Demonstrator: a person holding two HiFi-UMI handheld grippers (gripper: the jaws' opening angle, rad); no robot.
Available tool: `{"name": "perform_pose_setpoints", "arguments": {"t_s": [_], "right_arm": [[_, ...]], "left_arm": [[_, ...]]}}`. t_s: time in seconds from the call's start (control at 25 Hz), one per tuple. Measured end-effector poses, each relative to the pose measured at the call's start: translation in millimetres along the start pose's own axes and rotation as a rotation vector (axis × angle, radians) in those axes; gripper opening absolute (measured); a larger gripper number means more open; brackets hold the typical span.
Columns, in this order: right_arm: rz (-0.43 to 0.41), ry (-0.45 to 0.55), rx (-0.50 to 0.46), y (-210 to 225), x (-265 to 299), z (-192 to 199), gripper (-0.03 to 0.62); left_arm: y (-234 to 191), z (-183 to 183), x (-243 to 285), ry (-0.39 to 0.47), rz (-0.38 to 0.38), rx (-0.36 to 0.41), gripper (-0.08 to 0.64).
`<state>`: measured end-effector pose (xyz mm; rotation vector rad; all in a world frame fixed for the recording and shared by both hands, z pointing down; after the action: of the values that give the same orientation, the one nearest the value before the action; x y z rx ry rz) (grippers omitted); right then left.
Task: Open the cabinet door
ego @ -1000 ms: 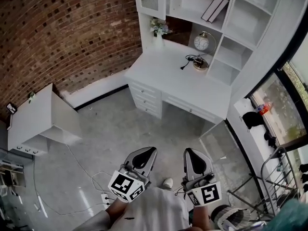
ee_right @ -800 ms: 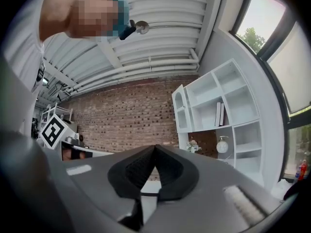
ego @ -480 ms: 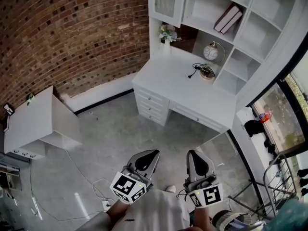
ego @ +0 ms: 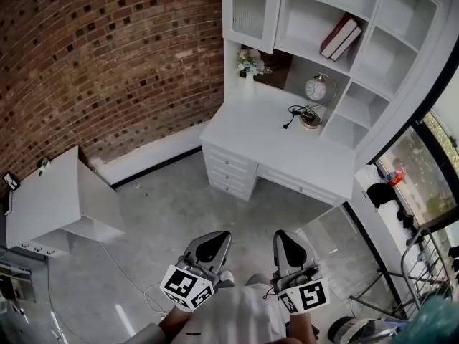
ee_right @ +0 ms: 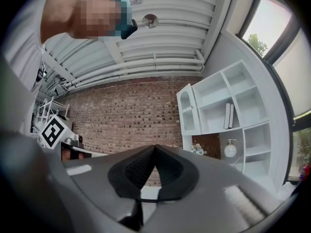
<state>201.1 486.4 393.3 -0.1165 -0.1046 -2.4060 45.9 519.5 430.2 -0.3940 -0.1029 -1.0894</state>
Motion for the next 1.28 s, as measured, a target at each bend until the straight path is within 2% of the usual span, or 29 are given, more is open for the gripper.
{"name": "perform_pose_setpoints", "arguments": {"t_s": [0.24, 0.44, 0.88, 1.28], "right_arm": [[0.052, 0.004, 0.005, -1, 8, -4, 0.012], [0.065, -0.016, 0.013, 8, 15, -1, 0.012], [0.043, -0.003, 0.023, 30, 51, -2, 0.012], [0.056, -0.005, 0.043, 90, 93, -8, 0.012]], "left_arm": [[-13, 2, 5, -0.014, 0.042, -0.011, 0.009], [-15, -8, 20, -0.025, 0.081, 0.016, 0.009], [-38, -20, 45, -0.039, 0.066, 0.008, 0.009], [-62, -41, 115, -0.05, 0.079, 0.0, 0.009]]}}
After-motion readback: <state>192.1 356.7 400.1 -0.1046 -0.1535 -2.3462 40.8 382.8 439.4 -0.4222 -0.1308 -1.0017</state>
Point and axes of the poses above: the fingertips, and each gripper's own axes: x forward along the fingers, y to its right, z out of its underside, the point moved 4 cm from there along -x, backward along the fingers, and after that the axes turned 13 degrees about -y, right-handed, at the moved point
